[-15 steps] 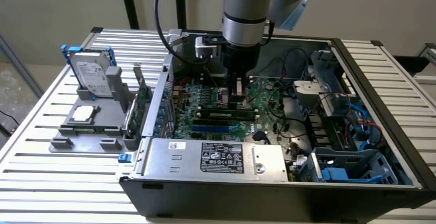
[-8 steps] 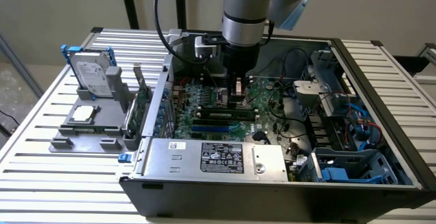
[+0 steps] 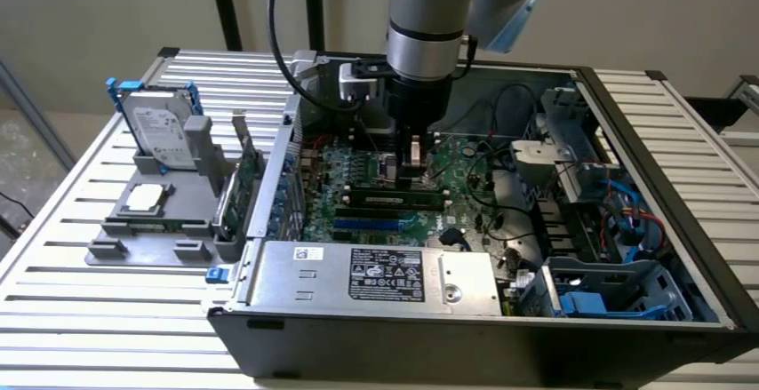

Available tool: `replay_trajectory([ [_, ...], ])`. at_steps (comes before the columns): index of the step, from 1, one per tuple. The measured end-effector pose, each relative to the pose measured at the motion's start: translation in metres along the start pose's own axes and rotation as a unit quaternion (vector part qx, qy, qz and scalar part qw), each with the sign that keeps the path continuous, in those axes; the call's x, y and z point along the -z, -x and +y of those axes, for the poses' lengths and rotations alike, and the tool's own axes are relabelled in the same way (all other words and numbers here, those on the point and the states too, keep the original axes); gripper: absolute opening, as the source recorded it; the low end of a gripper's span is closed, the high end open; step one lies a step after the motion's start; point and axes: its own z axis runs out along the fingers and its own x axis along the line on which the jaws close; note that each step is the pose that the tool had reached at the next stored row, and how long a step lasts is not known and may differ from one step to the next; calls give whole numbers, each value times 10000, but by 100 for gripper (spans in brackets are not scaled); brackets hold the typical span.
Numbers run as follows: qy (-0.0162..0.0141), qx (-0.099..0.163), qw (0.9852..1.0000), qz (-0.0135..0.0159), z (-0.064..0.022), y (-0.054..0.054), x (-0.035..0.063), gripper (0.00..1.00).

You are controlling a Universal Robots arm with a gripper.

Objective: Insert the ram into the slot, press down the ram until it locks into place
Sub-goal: 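Press down the ram until it locks into place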

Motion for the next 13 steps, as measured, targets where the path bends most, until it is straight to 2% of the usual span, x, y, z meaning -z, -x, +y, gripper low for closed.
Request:
replay_trajectory([
  [8, -1, 0, 10000, -1, 0, 0, -4, 11],
  [13, 0, 0, 10000, 0, -2, 6, -82, 11],
])
